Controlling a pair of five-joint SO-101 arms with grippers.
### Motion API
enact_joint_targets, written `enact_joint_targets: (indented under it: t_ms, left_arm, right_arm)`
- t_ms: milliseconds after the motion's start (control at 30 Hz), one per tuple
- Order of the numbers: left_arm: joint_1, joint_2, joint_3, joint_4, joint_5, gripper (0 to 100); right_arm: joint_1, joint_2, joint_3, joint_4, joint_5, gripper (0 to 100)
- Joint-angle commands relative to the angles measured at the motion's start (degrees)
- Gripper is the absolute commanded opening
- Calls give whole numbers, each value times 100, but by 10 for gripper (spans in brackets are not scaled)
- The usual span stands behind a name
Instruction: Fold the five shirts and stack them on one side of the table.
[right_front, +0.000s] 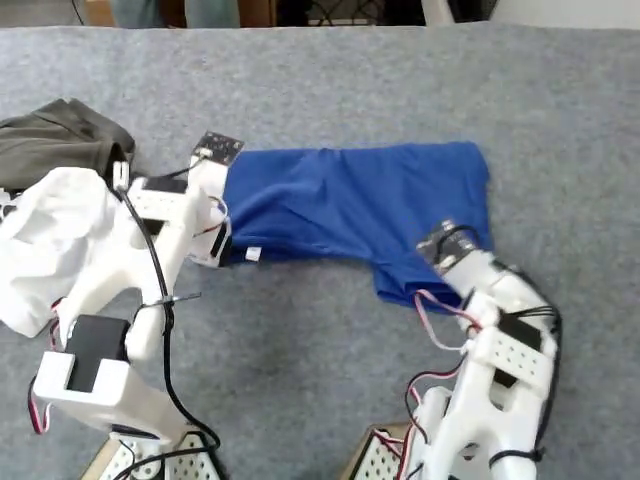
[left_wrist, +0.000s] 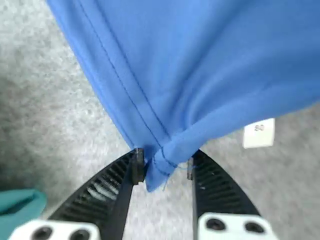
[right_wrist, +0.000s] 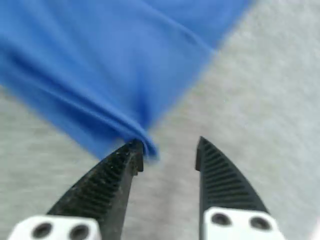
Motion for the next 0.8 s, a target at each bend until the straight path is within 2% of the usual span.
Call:
enact_joint_targets:
  t_ms: [0, 100, 167, 200, 233, 267, 300, 433, 533, 667, 767]
  left_arm:
    - [40, -44, -1156, 1108, -176, 170]
    - [-92, -44, -2185, 1864, -229, 168]
    - [-242, -44, -2826, 2127, -141, 120]
    - [-286, -26, -3134, 2189, 26, 66]
    - [-303, 9, -3407, 2224, 264, 17]
    - [-303, 26, -3600, 2224, 492, 35]
    - [-268, 44, -3662, 2171, 695, 50]
    - [-66, 431, -3565, 1213, 1310, 30]
    - [57, 1125, -3336, 176, 1705, 29]
    - [84, 2110, -3310, -782, 1864, 29]
    - [40, 2444, -3530, -958, 1864, 29]
  right_arm:
    - [290, -127, -690, -70, 62, 201]
    - [308, -127, -963, -70, 62, 201]
    - [290, -119, -1174, -70, 35, 188]
    - [264, -101, -1279, -70, 26, 138]
    - [211, -92, -1376, -88, 26, 46]
    - [123, -84, -1473, -70, 26, 6]
    - [53, -84, -1534, -26, 9, 47]
    - [-325, -75, -1868, 18, -422, 19]
    - [-888, 215, -2308, 26, -721, 19]
    - [-1380, 1534, -3556, 70, -1635, 18]
    - [-1389, 2967, -4866, 343, -2374, 18]
